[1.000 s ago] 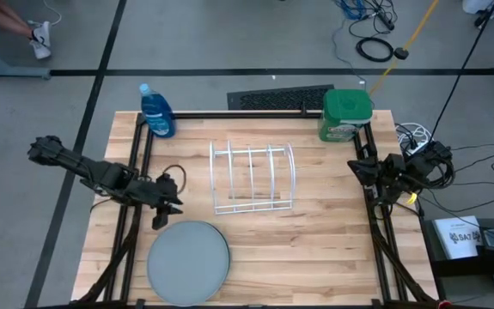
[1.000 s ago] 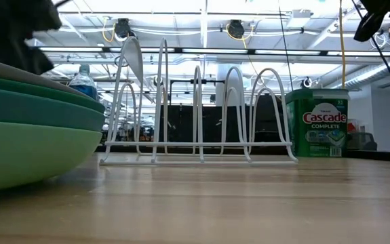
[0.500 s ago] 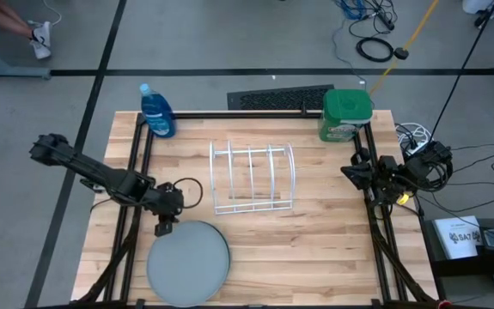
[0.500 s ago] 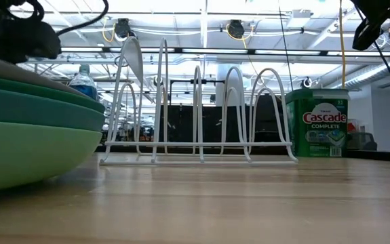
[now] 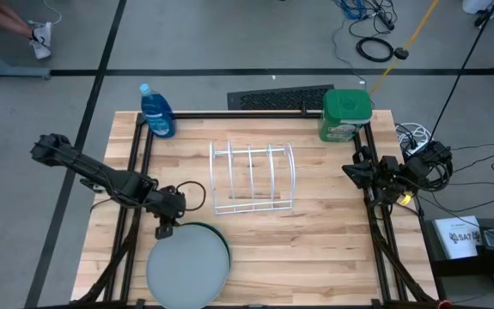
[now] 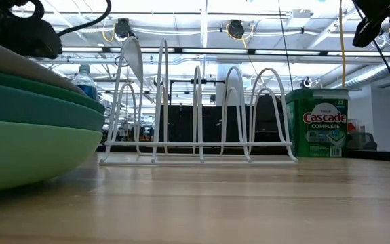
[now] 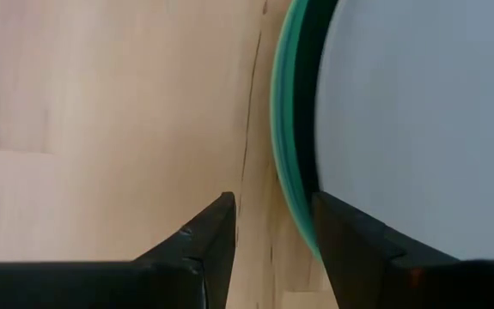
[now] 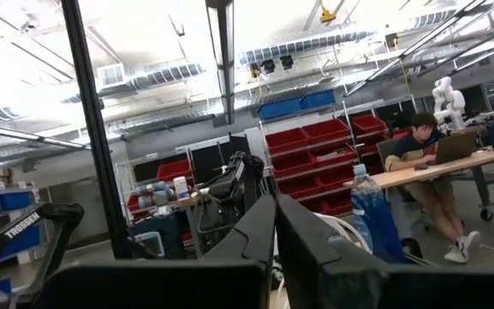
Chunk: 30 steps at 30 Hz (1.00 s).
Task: Sort dishes
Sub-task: Put the gray plate into the dish rack
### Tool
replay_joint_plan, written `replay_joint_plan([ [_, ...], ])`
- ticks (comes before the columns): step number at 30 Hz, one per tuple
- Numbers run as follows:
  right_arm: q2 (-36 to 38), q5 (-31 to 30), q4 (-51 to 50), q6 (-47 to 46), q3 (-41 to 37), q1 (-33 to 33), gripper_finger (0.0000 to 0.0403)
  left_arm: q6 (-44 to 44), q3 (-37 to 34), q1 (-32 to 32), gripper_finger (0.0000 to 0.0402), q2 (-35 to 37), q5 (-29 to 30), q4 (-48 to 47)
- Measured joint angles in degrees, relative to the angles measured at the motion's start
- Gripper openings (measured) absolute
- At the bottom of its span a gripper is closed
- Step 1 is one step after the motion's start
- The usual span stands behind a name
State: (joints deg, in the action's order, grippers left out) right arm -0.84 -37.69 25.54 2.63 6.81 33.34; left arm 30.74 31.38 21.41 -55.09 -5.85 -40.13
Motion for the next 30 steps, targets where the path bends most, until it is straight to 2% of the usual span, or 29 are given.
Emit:
replay_joint_plan([
  [6, 0.0, 0.0, 0.0, 1.1, 0.0, 0.0, 0.0011, 0.2, 1.8, 0.0, 0.0155, 4.1, 0.4, -1.5],
  [12, 0.0, 0.0, 0.0, 1.1, 0.0, 0.0, 0.0011, 2.5, 3.8, 0.1, 0.0155, 7.6, -0.8, 1.5],
  [18, 0.0, 0.0, -0.1, 0.1, 0.0, 0.0, 0.0011, 8.5, 3.8, 2.5, 0.0155, 3.0, -0.8, -7.6],
  [24, 0.0, 0.0, -0.6, -0.3, 0.0, 0.0, 0.0011, 11.0, 3.8, 4.3, 0.0155, 1.3, -0.6, -3.1],
  [30, 0.0, 0.0, -0.6, -0.3, 0.0, 0.0, 0.0011, 12.3, 3.8, 5.3, 0.0155, -2.0, -0.4, -4.5],
])
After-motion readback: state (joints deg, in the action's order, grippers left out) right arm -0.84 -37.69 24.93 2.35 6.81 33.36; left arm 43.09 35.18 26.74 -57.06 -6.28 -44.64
